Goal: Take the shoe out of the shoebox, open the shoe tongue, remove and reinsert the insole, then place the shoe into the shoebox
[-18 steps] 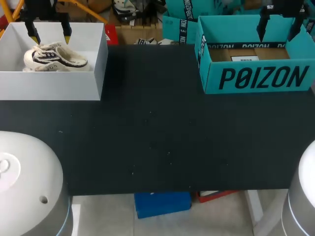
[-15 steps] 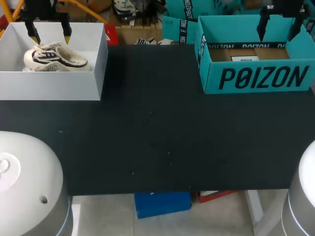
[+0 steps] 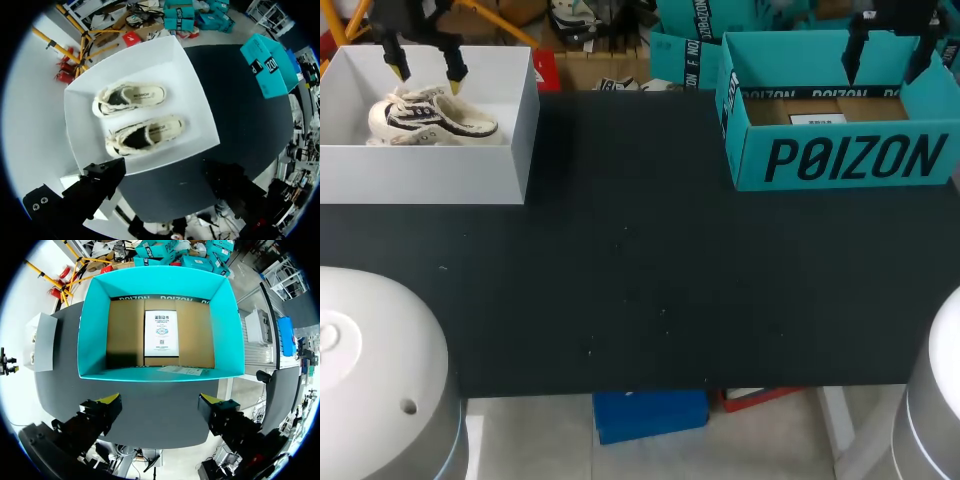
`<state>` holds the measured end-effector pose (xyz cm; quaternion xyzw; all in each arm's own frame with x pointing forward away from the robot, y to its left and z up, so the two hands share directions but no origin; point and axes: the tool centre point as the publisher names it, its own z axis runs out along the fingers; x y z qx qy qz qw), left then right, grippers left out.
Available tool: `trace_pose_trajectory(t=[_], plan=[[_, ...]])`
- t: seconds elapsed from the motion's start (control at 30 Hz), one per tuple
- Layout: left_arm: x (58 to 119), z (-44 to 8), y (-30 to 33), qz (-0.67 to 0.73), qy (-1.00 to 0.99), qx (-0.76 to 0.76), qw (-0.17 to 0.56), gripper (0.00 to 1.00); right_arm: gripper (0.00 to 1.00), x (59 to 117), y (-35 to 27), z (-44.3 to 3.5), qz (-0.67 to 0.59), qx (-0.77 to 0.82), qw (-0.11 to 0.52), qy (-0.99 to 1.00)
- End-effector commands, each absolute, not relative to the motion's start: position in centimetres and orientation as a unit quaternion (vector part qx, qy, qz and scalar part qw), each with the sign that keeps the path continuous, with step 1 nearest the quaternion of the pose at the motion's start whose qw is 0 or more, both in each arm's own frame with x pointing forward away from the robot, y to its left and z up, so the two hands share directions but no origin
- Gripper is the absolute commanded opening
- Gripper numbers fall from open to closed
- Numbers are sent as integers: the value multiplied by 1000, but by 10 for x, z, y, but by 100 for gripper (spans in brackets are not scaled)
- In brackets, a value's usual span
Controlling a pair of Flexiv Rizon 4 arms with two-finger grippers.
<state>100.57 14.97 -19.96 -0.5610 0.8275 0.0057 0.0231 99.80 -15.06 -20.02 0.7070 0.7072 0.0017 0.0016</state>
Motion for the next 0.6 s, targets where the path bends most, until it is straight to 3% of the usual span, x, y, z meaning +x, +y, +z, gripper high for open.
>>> trace_pose_trajectory(t=[0.03,0.37,0.6], plan=[[1005,-187,158,-35,958,-282,33,100,100,998,-150,-200,1,707,1,707],[1056,-158,181,-42,998,46,31,100,100,998,-150,-200,1,707,1,707],[1086,-97,192,-53,982,181,11,100,100,998,-150,-200,1,707,1,707]])
